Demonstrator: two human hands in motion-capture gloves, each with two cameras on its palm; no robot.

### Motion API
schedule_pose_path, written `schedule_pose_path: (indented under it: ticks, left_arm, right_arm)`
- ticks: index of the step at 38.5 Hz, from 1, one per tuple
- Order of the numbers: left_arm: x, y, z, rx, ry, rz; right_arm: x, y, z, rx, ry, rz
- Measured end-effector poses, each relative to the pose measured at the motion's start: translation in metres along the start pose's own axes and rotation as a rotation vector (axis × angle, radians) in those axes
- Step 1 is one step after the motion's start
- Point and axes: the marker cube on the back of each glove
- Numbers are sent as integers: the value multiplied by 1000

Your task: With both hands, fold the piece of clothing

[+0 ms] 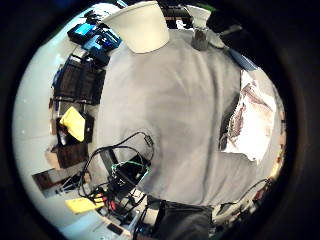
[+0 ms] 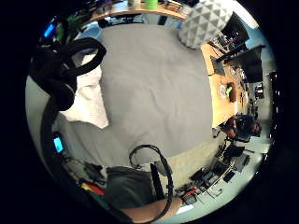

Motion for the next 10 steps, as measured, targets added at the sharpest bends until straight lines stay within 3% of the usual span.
schedule_pose_path:
  ticks: [10]
  left_arm:
    - [13,-9,6,0,2,23]
  right_arm:
    - [59,-5,1,13,47,87]
